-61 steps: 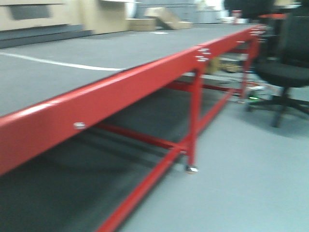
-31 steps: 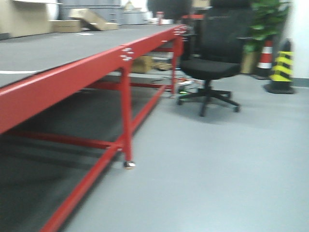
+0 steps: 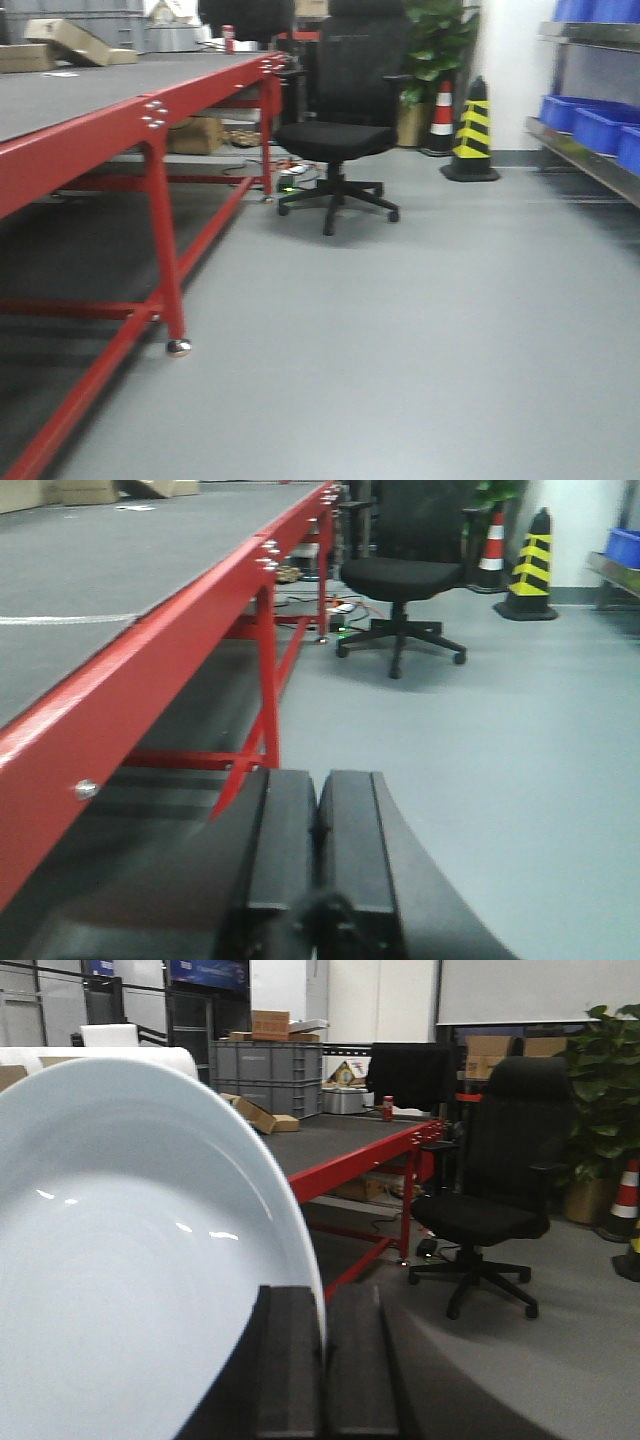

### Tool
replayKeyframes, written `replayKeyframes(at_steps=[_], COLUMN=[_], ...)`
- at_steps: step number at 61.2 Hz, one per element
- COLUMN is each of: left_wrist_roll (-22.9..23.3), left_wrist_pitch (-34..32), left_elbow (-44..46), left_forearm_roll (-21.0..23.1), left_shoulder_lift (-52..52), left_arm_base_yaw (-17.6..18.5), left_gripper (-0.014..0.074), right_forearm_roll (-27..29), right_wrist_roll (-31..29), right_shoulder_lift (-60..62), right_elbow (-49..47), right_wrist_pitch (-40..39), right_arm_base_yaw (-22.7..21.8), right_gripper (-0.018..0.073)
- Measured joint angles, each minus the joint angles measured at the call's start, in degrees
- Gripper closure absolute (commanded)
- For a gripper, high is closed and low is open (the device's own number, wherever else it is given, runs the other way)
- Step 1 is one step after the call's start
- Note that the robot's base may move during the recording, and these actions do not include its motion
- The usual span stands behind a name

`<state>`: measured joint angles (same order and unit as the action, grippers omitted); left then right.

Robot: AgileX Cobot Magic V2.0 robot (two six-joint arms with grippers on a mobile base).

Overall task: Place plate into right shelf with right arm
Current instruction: 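Hold the plate in the right gripper while driving along the table, then turn the base toward the steel shelf with blue bins, plate held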

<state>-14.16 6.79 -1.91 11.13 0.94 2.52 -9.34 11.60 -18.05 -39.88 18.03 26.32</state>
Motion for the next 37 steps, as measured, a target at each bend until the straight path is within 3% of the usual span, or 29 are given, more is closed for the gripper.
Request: replayKeyframes(at_steps=[37], left_wrist_roll=[0.0], left_wrist_pitch=[0.0], left_elbow=[0.0], left_forearm_roll=[0.0], left_shoulder_lift=[0.0], left_arm_base_yaw=[0.0], left_gripper=[0.0643], right_forearm_roll=[0.0], right_wrist_roll=[0.0], right_shoulder_lift=[0.1], right_elbow=[0.0], right_wrist_pitch=[0.0], right_arm_base_yaw=[0.0], right_gripper=[0.0531])
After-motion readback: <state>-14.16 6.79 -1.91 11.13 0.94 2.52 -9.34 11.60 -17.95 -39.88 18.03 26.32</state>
